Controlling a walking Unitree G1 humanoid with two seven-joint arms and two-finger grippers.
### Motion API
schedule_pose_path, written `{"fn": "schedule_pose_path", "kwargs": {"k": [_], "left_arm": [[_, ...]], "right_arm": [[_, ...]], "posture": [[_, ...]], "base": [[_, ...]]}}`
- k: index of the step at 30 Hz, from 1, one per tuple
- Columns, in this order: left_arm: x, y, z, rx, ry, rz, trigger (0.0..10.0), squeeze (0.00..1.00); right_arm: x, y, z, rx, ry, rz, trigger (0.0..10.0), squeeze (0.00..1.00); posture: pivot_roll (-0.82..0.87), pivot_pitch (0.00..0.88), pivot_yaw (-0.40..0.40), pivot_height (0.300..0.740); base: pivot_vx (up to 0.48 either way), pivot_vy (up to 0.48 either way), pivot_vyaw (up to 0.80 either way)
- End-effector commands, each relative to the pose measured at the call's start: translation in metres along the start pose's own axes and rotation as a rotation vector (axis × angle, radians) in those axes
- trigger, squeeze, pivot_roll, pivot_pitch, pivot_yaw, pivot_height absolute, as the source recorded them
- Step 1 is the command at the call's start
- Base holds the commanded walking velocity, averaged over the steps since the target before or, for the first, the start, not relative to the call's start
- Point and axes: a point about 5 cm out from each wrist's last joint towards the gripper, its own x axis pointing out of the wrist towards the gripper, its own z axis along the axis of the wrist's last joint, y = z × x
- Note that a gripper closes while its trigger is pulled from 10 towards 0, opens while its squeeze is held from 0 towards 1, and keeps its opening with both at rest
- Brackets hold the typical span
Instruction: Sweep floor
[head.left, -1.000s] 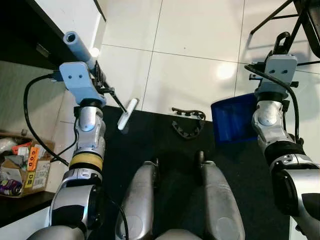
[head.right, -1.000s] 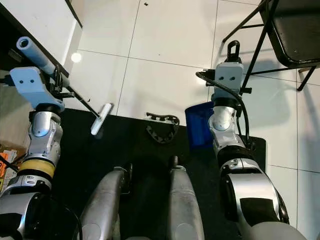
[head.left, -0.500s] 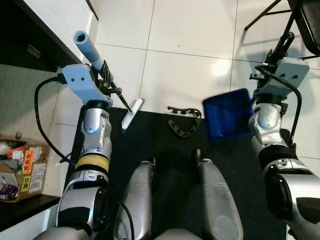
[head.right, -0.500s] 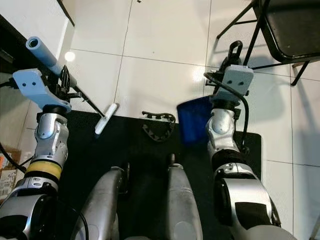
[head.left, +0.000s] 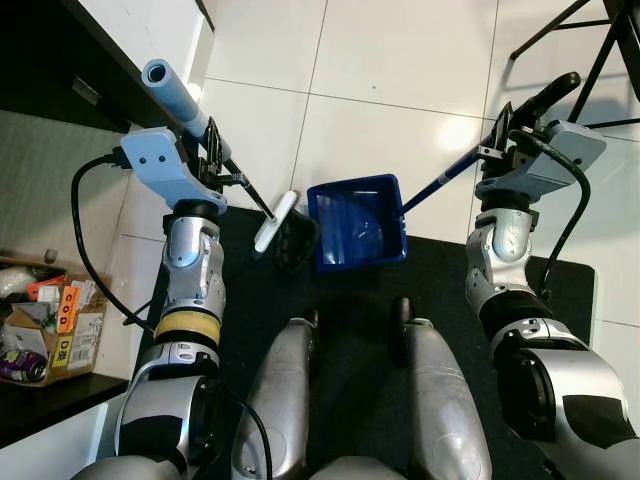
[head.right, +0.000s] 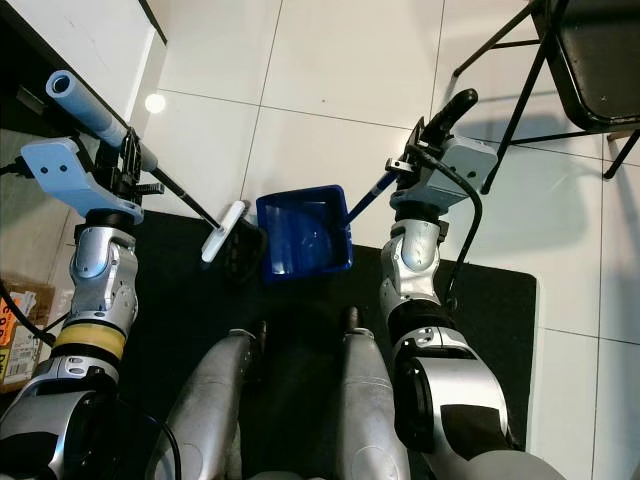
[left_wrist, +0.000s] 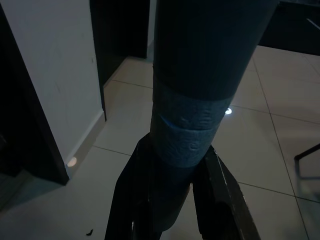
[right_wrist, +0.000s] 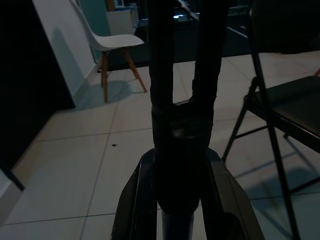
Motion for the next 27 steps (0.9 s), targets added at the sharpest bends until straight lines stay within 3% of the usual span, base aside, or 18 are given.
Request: {"fn": "schedule_pose_path", "kwargs": {"k": [1,9,11,14,16,18,21,24,27], "left_arm": [[-0.010,-0.004,-0.011,-0.021,0.041,-0.016,10.0,0.00],[-0.012,-0.004,-0.015,0.074,0.073,-0.024,10.0,0.00],[-0.007,0.008,-0.007,0.157,0.043,0.042,10.0,0.00],[-0.004,0.014,-0.003,0.188,0.028,0.074,10.0,0.00],[0.000,0.029,0.007,0.278,0.000,0.153,10.0,0.00],[0.000,0.029,0.007,0.278,0.000,0.153,10.0,0.00],[0.001,0.051,0.019,0.308,-0.043,0.306,10.0,0.00],[0.001,0.062,0.026,0.327,-0.070,0.384,10.0,0.00],[0.001,0.064,0.027,0.352,-0.061,0.371,10.0,0.00]], "right_arm": [[-0.009,-0.011,-0.010,-0.034,0.056,-0.038,10.0,0.00],[-0.011,-0.025,-0.019,-0.128,0.137,-0.102,10.0,0.00],[-0.013,-0.030,-0.023,-0.150,0.172,-0.128,10.0,0.00],[-0.014,-0.031,-0.025,-0.152,0.184,-0.132,10.0,0.00],[-0.017,-0.034,-0.027,-0.157,0.204,-0.140,10.0,0.00],[-0.017,-0.034,-0.027,-0.157,0.204,-0.140,10.0,0.00],[-0.017,-0.039,-0.029,-0.154,0.221,-0.180,10.0,0.00],[-0.015,-0.040,-0.028,-0.155,0.225,-0.197,10.0,0.00],[-0.015,-0.040,-0.028,-0.158,0.226,-0.199,10.0,0.00]], "posture": [[0.06,0.484,0.028,0.740],[0.06,0.477,0.026,0.740],[0.06,0.467,0.028,0.740],[0.06,0.466,0.028,0.740],[0.06,0.463,0.029,0.740],[0.06,0.463,0.029,0.740],[0.06,0.473,0.030,0.740],[0.06,0.474,0.028,0.740],[0.06,0.476,0.027,0.740]], "base": [[0.000,0.000,0.00],[0.000,0.000,0.00],[0.000,0.000,0.00],[0.000,0.000,0.00],[0.000,0.000,0.00],[0.000,0.000,0.00],[0.000,0.000,0.00],[0.000,0.000,0.00],[0.000,0.000,0.00]]}}
